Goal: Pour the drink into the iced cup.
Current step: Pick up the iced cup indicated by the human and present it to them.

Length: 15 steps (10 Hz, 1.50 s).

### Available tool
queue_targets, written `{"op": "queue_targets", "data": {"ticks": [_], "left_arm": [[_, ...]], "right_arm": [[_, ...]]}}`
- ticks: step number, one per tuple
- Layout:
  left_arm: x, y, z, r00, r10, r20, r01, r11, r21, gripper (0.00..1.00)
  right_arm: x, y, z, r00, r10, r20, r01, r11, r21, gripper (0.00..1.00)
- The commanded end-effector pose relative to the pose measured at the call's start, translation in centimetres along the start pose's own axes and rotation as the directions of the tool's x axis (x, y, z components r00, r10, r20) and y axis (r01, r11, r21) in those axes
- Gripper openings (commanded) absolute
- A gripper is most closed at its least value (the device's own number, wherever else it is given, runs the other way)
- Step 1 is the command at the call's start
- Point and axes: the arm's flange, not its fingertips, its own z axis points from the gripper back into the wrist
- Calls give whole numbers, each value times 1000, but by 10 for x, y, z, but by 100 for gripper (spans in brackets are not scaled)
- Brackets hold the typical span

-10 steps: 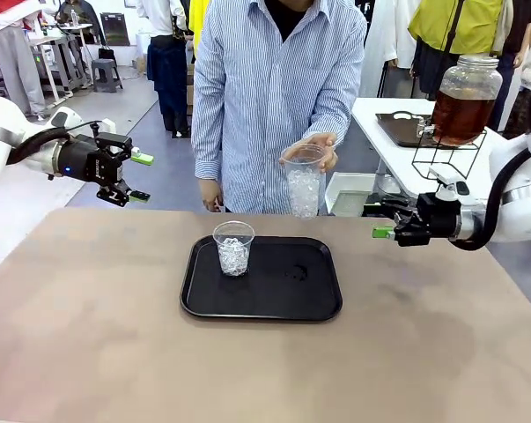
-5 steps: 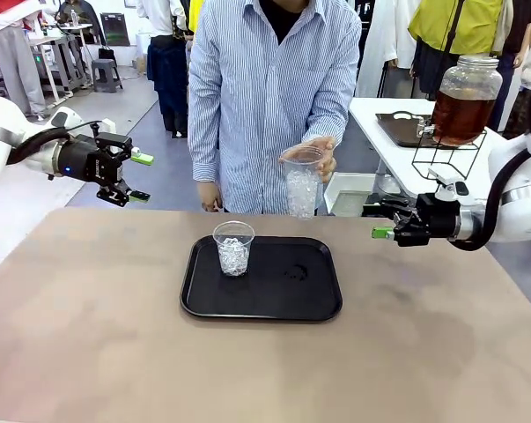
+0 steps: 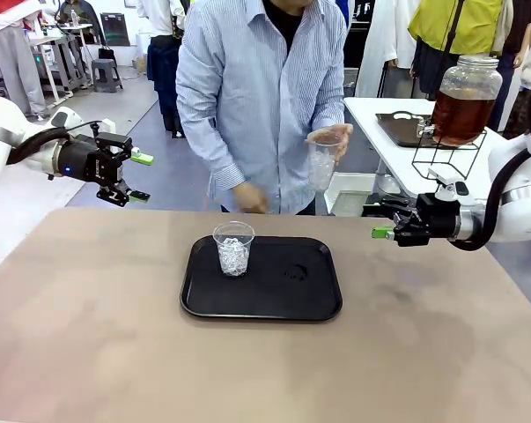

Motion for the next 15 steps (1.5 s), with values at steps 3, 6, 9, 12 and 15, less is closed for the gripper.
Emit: {"op": "queue_targets", "data": {"ticks": [3, 6, 9, 12, 15], "left_arm": [[0, -2, 0, 1000, -5, -2, 5, 1000, 1, 100], [0, -2, 0, 1000, -5, -2, 5, 1000, 1, 100], [0, -2, 0, 1000, -5, -2, 5, 1000, 1, 100], [0, -2, 0, 1000, -5, -2, 5, 1000, 1, 100], [0, -2, 0, 1000, -5, -2, 5, 1000, 1, 100]], "right_arm": [[3, -2, -2, 1000, 1, -5, -1, 1000, 2, 100], [3, -2, -2, 1000, 1, -5, -1, 1000, 2, 100], [3, -2, -2, 1000, 1, -5, -1, 1000, 2, 100], [3, -2, -2, 1000, 1, -5, -1, 1000, 2, 100], [3, -2, -2, 1000, 1, -5, -1, 1000, 2, 100]]}}
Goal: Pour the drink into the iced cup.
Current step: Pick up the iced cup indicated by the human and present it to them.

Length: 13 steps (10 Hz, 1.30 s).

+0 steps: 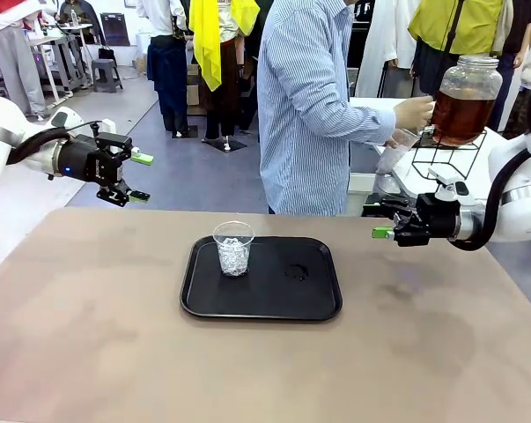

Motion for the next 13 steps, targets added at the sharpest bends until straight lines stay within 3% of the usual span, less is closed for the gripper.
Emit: {"op": "queue_targets", "data": {"ticks": [1, 13], "left_arm": [[0, -2, 0, 1000, -5, -2, 5, 1000, 1, 100], [0, -2, 0, 1000, -5, -2, 5, 1000, 1, 100]], "right_arm": [[3, -2, -2, 1000, 1, -5, -1, 1000, 2, 100], [3, -2, -2, 1000, 1, -5, -1, 1000, 2, 100]]}}
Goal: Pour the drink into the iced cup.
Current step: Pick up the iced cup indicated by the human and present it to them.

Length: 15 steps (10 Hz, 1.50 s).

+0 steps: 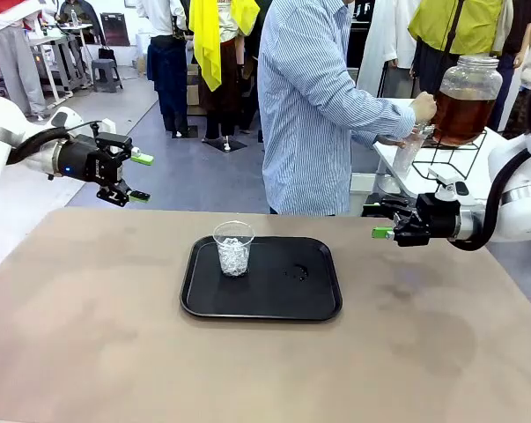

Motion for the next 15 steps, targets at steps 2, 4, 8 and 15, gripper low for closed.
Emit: {"op": "queue_targets", "data": {"ticks": [2, 4, 8, 15], "left_arm": [[0, -2, 0, 1000, -5, -2, 5, 1000, 1, 100], [0, -2, 0, 1000, -5, -2, 5, 1000, 1, 100], [0, -2, 0, 1000, -5, -2, 5, 1000, 1, 100], [0, -2, 0, 1000, -5, -2, 5, 1000, 1, 100]], "right_arm": [[3, -2, -2, 1000, 1, -5, -1, 1000, 2, 100], [3, -2, -2, 1000, 1, -5, -1, 1000, 2, 100], [3, -2, -2, 1000, 1, -5, -1, 1000, 2, 100], [3, -2, -2, 1000, 1, -5, -1, 1000, 2, 100]]}}
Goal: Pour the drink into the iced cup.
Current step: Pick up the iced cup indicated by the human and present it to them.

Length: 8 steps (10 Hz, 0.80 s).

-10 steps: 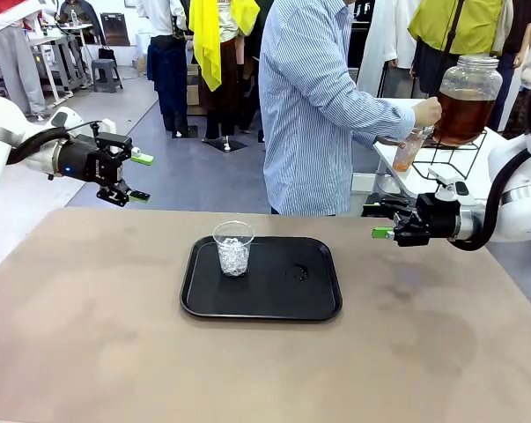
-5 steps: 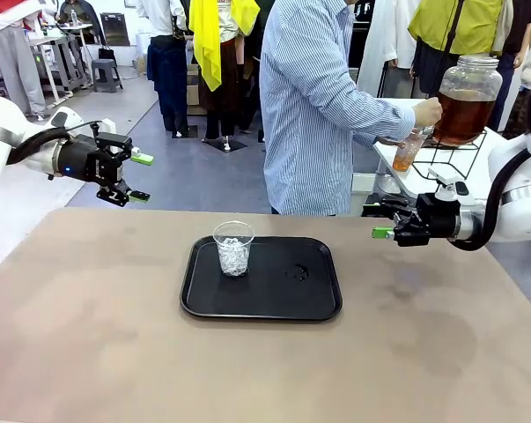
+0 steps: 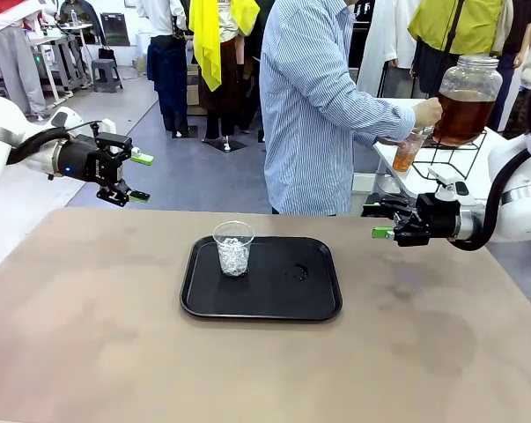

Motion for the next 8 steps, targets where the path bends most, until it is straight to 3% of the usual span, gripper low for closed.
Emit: {"op": "queue_targets", "data": {"ticks": [1, 8], "left_arm": [[0, -2, 0, 1000, -5, -2, 5, 1000, 1, 100], [0, -2, 0, 1000, -5, -2, 5, 1000, 1, 100]], "right_arm": [[3, -2, -2, 1000, 1, -5, -1, 1000, 2, 100], [3, -2, -2, 1000, 1, -5, -1, 1000, 2, 100]]}}
